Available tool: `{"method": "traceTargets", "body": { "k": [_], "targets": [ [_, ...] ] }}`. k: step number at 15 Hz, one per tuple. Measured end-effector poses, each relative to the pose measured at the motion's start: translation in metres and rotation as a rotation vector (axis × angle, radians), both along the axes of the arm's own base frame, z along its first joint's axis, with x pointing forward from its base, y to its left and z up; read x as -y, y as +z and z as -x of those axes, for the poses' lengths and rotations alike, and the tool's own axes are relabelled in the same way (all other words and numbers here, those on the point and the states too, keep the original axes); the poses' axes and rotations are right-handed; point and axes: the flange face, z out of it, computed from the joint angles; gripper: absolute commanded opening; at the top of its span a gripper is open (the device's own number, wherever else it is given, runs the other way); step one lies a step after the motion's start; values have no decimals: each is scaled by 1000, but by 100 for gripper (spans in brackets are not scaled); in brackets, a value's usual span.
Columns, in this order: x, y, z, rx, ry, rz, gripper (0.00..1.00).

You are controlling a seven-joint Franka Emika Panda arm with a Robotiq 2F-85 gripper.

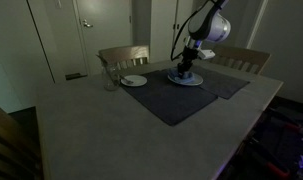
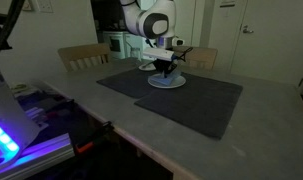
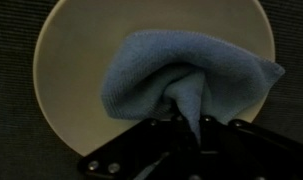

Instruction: Use the towel to wipe the plate

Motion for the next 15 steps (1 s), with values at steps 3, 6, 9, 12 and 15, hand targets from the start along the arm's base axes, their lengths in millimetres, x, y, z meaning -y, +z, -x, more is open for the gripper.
{"method": "traceTargets", "body": {
  "k": [3, 6, 9, 12, 15],
  "targets": [
    [5, 0, -3, -76, 11, -7, 2],
    [12, 1, -4, -157, 16, -1, 2],
    [17, -1, -5, -218, 9, 43, 2],
    [13, -1, -8, -225, -2, 97, 2],
    [9, -1, -11, -210, 0, 138, 2]
  ]
}}
